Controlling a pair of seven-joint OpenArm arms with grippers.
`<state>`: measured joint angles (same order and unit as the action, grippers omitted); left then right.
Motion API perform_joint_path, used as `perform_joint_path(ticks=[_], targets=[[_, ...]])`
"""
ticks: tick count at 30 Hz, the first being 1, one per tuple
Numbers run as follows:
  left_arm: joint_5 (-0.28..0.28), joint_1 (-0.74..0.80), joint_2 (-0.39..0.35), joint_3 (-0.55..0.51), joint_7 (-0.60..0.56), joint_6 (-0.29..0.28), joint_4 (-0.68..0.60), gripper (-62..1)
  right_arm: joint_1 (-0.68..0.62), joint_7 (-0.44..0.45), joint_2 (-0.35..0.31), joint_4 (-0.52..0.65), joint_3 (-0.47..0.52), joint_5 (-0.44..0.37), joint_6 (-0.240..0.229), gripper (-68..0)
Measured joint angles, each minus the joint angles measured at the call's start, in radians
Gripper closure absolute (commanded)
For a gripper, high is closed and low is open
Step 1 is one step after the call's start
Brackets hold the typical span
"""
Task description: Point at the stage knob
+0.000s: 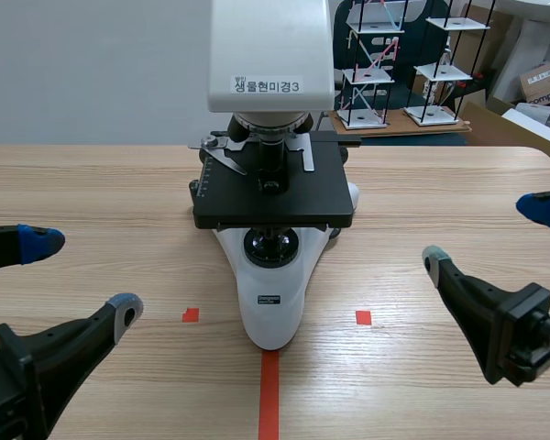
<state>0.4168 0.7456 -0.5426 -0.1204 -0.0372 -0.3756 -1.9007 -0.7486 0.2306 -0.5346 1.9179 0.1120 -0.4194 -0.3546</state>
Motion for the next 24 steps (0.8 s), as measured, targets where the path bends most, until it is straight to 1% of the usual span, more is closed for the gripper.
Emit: perform_joint_path(ticks=[20,21,22,23,24], targets=[[0.000,0.000,0.000,0.000,0.000,0.000,0.000,-62.3,0.000,-0.001,0.000,0.000,0.000,0.000,0.000,-66.3],[0.000,0.000,0.000,0.000,0.000,0.000,0.000,-62.3,0.000,-0.005,0.000,0.000,0.000,0.000,0.000,-64.8],[0.000,0.000,0.000,0.000,0.000,0.000,0.000,-62.3,0.000,-0.012,0.000,0.000,0.000,0.000,0.000,-60.1],[0.000,0.000,0.000,0.000,0.000,0.000,0.000,-62.3,0.000,-0.017,0.000,0.000,0.000,0.001,0.000,-52.1],[0.000,0.000,0.000,0.000,0.000,0.000,0.000,-62.3,0.000,-0.023,0.000,0.000,0.000,0.006,0.000,-42.2]])
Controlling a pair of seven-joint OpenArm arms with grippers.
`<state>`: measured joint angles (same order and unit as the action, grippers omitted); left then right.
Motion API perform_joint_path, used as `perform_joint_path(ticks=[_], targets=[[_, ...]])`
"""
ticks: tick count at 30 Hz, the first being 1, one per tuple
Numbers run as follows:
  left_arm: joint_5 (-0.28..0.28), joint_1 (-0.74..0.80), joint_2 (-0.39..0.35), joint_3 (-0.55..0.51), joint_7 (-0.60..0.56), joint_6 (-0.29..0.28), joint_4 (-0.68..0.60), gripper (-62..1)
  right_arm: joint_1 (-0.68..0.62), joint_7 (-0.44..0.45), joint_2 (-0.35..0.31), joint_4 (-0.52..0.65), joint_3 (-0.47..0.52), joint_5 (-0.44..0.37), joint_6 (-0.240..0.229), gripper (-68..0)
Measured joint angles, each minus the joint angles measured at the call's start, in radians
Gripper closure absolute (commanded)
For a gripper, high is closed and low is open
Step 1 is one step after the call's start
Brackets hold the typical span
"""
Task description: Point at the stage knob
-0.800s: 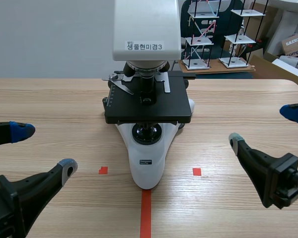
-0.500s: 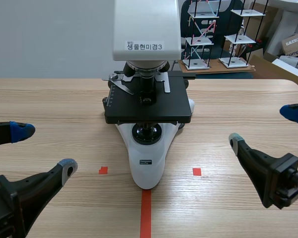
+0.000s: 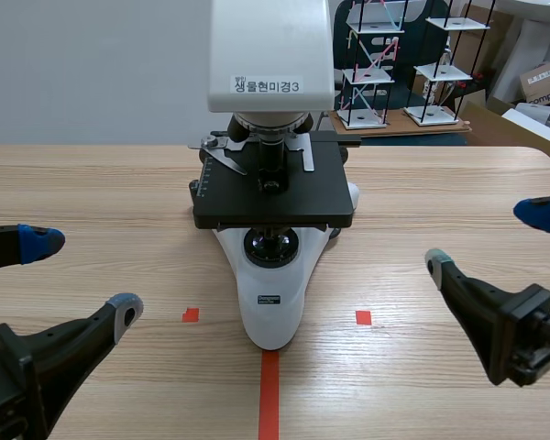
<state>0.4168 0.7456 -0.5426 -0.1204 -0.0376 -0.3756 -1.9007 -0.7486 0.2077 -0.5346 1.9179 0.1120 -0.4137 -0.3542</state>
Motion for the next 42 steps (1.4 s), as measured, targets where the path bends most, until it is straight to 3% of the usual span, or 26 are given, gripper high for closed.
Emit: perform_joint_path(ticks=[3,5,8,12,17,25,29,35,42], targets=[[0.000,0.000,0.000,0.000,0.000,0.000,0.000,-62.3,0.000,0.000,0.000,0.000,0.000,0.016,0.011,-13.1],[0.000,0.000,0.000,0.000,0.000,0.000,0.000,-62.3,0.001,0.000,0.000,-0.001,-0.001,0.028,0.011,0.4],[0.000,0.000,0.000,0.000,0.000,0.000,0.000,-62.3,0.025,0.000,0.003,-0.026,-0.035,0.032,0.041,-0.1],[0.000,0.000,0.000,0.000,0.000,0.000,0.000,-62.3,0.113,0.032,0.055,-0.126,-0.106,0.142,0.043,-0.1],[0.000,0.000,0.000,0.000,0.000,0.000,0.000,-62.3,0.238,0.150,0.137,-0.353,-0.172,0.251,0.042,-0.1],[0.000,0.000,0.000,0.000,0.000,0.000,0.000,-62.3,0.500,0.333,0.186,-0.715,-0.251,0.325,0.041,-0.1],[0.000,0.000,0.002,0.000,0.000,0.000,0.000,-62.3,0.627,0.380,0.203,-0.849,-0.287,0.329,0.044,-0.1],[0.000,0.000,0.003,0.000,0.000,0.000,0.000,-62.3,0.766,0.433,0.220,-0.963,-0.359,0.340,0.045,-0.1],[0.000,0.000,0.003,0.000,0.000,0.000,0.000,-62.3,0.854,0.468,0.244,-1.003,-0.421,0.386,0.047,-0.1]])
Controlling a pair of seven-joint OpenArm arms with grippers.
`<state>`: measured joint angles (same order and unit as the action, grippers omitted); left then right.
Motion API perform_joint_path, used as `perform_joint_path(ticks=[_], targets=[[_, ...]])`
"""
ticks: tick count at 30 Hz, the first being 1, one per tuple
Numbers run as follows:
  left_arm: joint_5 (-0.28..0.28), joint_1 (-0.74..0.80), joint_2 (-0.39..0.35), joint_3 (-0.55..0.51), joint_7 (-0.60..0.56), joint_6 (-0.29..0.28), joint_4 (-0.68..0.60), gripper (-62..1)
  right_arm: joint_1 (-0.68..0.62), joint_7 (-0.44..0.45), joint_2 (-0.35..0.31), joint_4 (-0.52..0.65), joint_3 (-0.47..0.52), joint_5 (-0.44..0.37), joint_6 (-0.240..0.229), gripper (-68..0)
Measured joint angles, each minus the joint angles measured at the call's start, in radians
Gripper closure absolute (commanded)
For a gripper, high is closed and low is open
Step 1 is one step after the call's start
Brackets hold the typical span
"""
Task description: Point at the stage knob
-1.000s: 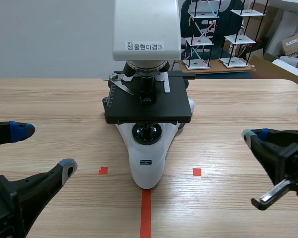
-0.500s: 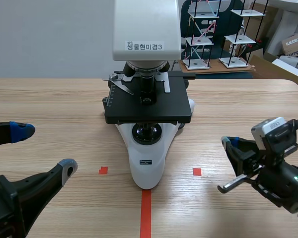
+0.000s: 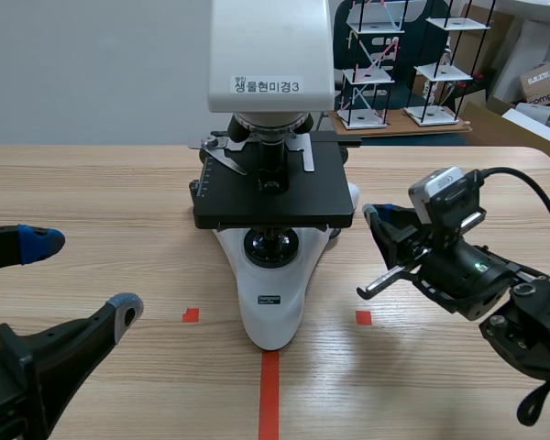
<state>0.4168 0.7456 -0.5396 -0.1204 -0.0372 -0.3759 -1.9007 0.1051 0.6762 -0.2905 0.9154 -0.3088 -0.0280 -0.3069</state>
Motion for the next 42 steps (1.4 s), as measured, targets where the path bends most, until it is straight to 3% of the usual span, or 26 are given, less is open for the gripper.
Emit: perform_joint_path(ticks=[42], targets=[[0.000,0.000,0.000,0.000,0.002,0.000,0.000,-62.3,-0.001,0.019,0.013,0.000,0.000,0.014,-0.003,-0.2]])
